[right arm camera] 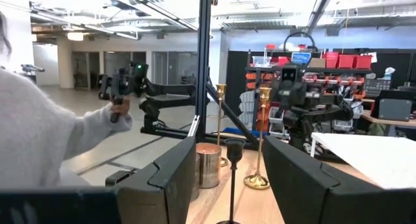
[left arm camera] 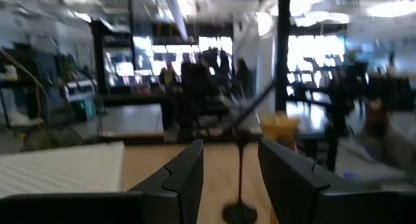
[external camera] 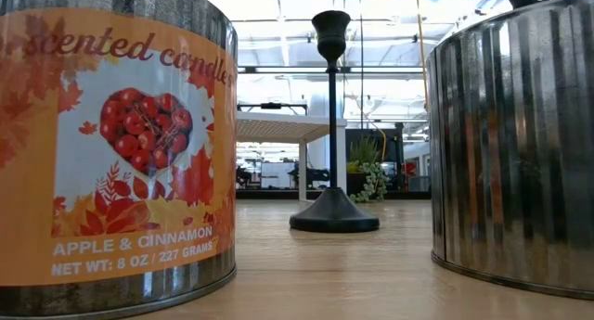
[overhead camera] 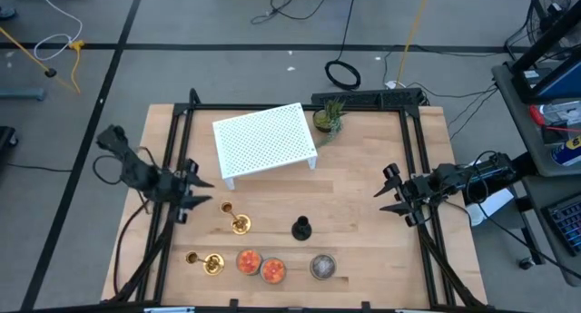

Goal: Pick & Place candle stick holders
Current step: Put the top left gold candle holder on the shelf

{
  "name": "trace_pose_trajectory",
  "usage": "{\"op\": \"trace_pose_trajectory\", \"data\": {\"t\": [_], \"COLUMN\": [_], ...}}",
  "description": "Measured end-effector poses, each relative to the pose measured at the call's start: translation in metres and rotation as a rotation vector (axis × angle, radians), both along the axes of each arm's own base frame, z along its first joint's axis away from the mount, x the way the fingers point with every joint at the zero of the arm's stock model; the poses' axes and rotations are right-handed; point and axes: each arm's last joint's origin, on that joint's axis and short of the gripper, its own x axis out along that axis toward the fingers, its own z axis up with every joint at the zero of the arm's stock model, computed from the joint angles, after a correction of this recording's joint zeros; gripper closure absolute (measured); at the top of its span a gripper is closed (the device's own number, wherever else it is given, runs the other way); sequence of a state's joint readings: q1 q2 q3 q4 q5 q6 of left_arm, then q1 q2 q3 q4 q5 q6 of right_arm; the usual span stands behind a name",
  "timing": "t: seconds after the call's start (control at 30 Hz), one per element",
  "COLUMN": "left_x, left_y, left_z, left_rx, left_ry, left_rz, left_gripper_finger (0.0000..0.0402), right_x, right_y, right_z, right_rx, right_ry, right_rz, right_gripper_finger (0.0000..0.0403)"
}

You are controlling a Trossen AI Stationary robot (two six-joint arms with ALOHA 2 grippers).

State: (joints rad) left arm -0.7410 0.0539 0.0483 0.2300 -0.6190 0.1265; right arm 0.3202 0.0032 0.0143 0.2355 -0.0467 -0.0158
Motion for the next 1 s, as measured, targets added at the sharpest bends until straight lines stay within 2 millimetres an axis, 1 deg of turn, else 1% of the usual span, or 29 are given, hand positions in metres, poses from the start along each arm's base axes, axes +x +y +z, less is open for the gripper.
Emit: {"op": "trace_pose_trajectory", "data": {"t": [0.13,0.37,0.6,0.73,1.0], "left_x": [0.004,0.014,0.027,0.033,0.043], "left_y": [-0.004,-0.010,-0.018,-0.021,-0.025], "left_z": [-0.011,-0.020,-0.026,-0.031,-0.034], "left_rx": [0.016,-0.101,-0.063,-0.061,-0.063], "left_ry": [0.100,0.210,0.256,0.287,0.289], "left_rz": [-0.011,0.013,-0.053,-0.038,-0.017], "left_gripper_finger": [0.0250,0.0250,0.0250,0.0250,0.0250], "right_x": [0.000,-0.002,-0.002,-0.002,-0.002], "right_y": [0.000,0.000,-0.001,-0.001,-0.001], "right_z": [0.000,0.006,0.009,0.009,0.009], "right_rx": [-0.014,-0.052,-0.086,-0.085,-0.085], "right_ry": [-0.008,-0.091,-0.135,-0.135,-0.135], "right_rz": [-0.003,-0.020,-0.033,-0.034,-0.033], "right_gripper_finger": [0.0227,0.0227,0.0227,0.0227,0.0227]}}
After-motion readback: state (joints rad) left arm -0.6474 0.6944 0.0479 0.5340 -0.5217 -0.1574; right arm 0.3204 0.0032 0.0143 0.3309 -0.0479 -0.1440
